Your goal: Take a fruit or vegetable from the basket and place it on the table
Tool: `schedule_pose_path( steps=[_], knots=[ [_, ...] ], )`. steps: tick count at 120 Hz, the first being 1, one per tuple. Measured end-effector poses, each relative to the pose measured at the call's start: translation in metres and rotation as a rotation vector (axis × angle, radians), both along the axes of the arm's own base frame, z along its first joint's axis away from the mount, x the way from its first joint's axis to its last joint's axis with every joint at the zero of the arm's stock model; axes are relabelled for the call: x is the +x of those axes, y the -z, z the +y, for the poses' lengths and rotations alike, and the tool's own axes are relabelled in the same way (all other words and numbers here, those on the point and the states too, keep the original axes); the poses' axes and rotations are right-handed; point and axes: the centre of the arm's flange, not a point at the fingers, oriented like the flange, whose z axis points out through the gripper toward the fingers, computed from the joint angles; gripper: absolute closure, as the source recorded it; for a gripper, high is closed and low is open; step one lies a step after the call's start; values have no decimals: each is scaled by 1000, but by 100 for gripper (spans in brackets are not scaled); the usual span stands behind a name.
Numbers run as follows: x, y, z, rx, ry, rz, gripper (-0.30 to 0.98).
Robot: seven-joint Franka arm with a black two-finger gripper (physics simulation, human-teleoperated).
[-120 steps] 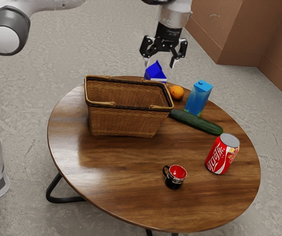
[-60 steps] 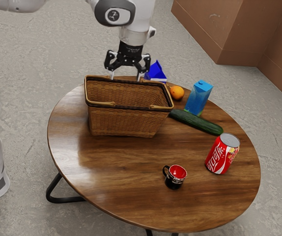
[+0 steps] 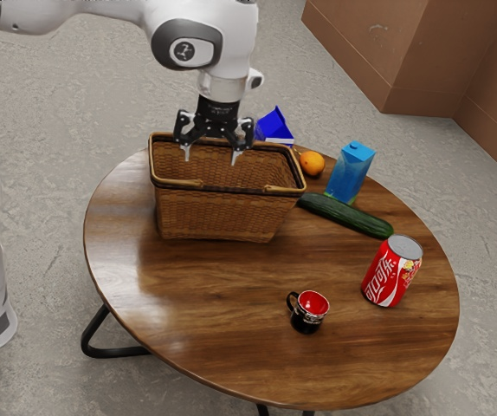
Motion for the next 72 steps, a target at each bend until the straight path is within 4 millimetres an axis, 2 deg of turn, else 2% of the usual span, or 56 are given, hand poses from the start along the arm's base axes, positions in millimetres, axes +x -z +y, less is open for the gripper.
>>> schedule_pose_path(
  steps=[28,41,72],
  knots=[
    [5,16,-6,-24,7,-4,0],
    [0,35,0,-51,-15,10,0],
    [7,50,5,-67,-27,-5,0]
  ],
)
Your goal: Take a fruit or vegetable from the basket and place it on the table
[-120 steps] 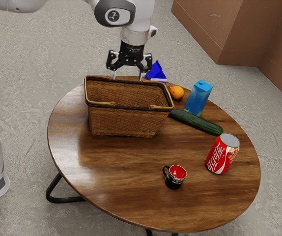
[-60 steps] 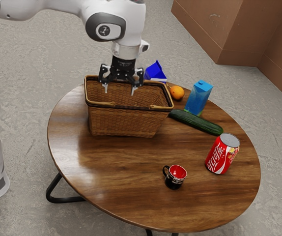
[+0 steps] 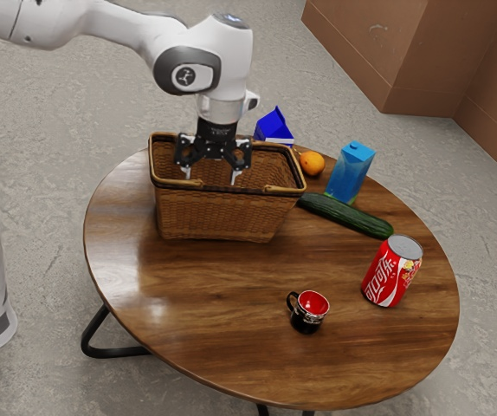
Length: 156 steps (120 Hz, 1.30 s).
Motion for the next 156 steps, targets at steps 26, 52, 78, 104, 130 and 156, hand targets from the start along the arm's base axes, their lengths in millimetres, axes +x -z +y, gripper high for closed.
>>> schedule_pose_path(
  steps=[26,52,78,104,130,156],
  knots=[
    [-2,15,3,-23,-16,0,0],
    [0,21,7,-30,-27,-16,0],
    [2,21,8,-30,-28,-30,0],
    [-3,29,10,-27,-35,-24,0],
    [1,39,11,-37,-41,-17,0],
    [6,51,13,-68,-62,-8,0]
  ],
)
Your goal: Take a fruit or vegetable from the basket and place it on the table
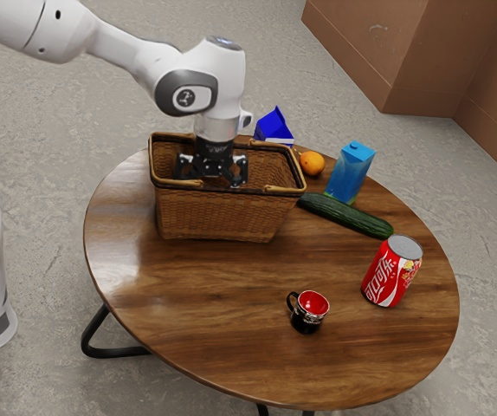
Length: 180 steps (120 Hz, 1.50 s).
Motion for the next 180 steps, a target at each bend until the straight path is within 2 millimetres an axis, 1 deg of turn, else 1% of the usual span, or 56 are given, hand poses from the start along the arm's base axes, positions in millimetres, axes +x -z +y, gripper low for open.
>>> schedule_pose_path(
  steps=[17,33,47,60,121,142,163,176,180],
  knots=[
    [-6,13,-1,-15,-9,10,1],
    [-6,15,3,-17,-22,1,1],
    [-4,16,8,-16,-33,-5,1],
    [0,23,12,-16,-40,-1,1],
    [14,47,15,-55,-72,16,0],
    [15,49,14,-77,-87,17,12],
    [15,49,14,-81,-90,15,21],
    [15,47,14,-75,-86,13,23],
    [14,46,14,-67,-81,12,21]
  ],
)
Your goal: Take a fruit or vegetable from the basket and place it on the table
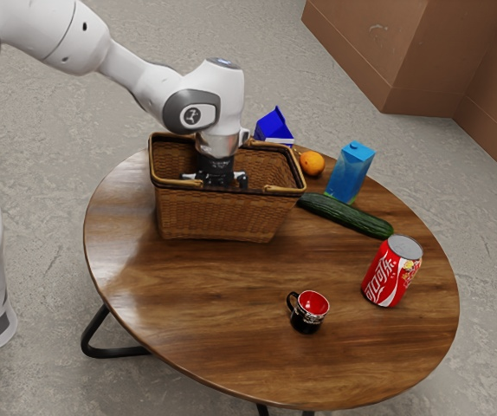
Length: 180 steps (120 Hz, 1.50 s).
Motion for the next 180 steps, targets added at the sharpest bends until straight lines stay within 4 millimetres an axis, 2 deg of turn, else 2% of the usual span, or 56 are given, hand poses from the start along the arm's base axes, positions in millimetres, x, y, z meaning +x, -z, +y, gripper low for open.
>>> schedule_pose_path(
  steps=[21,39,45,61,76,84,93,103,114,122,140,151,170,180],
  knots=[
    [-2,-10,-3,23,19,-17,19],
    [-7,-31,-4,39,22,-63,21],
    [-11,-41,1,55,15,-82,21],
    [-23,-79,5,111,22,-157,23],
    [-38,-148,-1,206,52,-291,22],
    [-39,-188,-21,273,99,-361,22],
    [-37,-223,-60,333,169,-423,23],
    [-59,-255,-122,414,256,-499,23],
    [-85,-278,-195,496,349,-565,22],
    [-92,-278,-232,521,398,-572,21],
    [-87,-260,-276,514,448,-540,22],
    [-83,-251,-283,499,444,-521,22],
    [-73,-246,-271,488,384,-497,22],
    [-68,-242,-267,483,364,-485,11]
  ],
)
